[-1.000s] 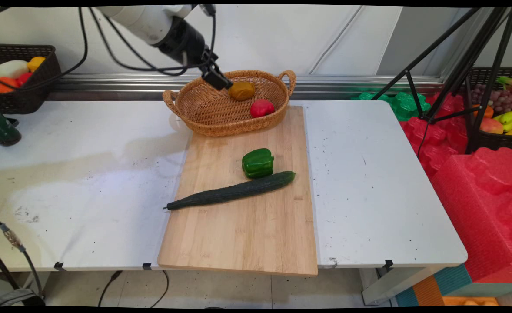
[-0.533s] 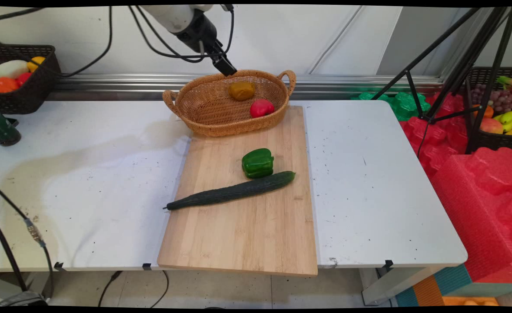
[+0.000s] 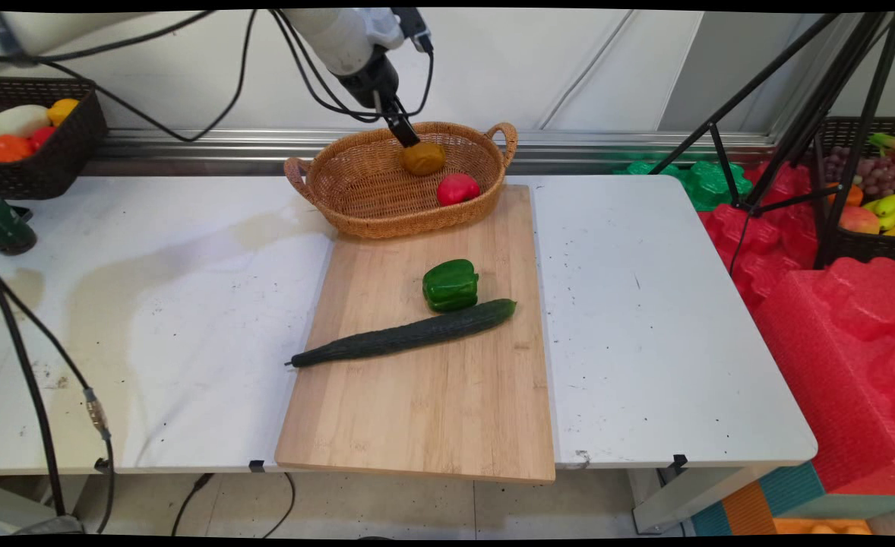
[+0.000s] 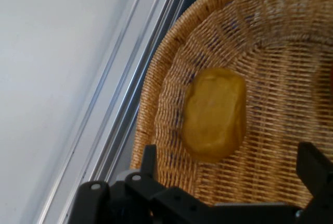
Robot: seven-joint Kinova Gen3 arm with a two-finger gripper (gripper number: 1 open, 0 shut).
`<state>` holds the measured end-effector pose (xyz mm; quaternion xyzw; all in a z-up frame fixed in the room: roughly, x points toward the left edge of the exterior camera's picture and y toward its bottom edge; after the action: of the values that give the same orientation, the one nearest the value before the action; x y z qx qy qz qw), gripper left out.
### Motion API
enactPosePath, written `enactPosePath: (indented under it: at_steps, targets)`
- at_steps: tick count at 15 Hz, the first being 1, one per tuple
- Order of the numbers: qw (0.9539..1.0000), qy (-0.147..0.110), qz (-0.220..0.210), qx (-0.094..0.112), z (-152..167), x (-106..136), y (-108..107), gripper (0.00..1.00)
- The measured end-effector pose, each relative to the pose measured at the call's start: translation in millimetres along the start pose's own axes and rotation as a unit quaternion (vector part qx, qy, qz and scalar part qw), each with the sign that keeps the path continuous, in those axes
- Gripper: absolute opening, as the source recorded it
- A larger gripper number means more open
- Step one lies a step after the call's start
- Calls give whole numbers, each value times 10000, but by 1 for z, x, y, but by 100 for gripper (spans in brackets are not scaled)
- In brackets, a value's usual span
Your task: Pick up the potato from the vegetable basket
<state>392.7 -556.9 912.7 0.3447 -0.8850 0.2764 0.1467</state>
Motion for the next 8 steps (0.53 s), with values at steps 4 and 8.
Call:
enactPosePath:
  at_steps: [4,8]
  targets:
    - [9997,-197,101,-107,45,11,-7,100]
    - [9991,-321,166,-228,77,19,-8,100]
